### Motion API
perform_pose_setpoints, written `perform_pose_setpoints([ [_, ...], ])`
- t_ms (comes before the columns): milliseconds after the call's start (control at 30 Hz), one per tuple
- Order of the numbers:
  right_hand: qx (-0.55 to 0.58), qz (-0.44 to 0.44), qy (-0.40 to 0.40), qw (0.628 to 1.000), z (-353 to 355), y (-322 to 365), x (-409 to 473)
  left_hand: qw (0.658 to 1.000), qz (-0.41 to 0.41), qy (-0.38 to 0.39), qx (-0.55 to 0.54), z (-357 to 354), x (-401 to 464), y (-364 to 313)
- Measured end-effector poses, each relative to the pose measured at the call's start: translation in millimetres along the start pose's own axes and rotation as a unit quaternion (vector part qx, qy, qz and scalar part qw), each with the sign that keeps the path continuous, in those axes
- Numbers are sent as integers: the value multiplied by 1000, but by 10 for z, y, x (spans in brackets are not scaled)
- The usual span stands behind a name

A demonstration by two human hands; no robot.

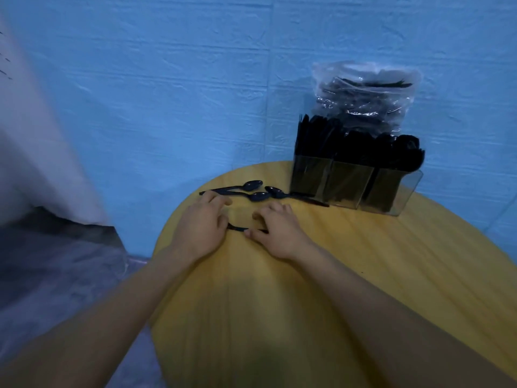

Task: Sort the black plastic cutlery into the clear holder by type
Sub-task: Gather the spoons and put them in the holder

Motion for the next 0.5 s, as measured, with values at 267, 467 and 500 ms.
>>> perform_pose_setpoints([
  [267,46,-10,5,999,137,-136,48,995,19,-51,-81,-48,265,115],
  [467,-2,-47,-59,997,351,-663,1,998,70,7,-7,-244,609,193],
  [500,-26,-46,-71,996,370,-724,20,997,69,26,6,-276,660,189],
])
Point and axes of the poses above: each hand's wrist, its own x-axis towards the middle knuckle, its own z-axis out of the back of the hand, y = z × x, the point moved 1 cm from there along x, towards the middle knuckle, and after that the axes turned 6 degrees about -x, right-handed, at the moved point
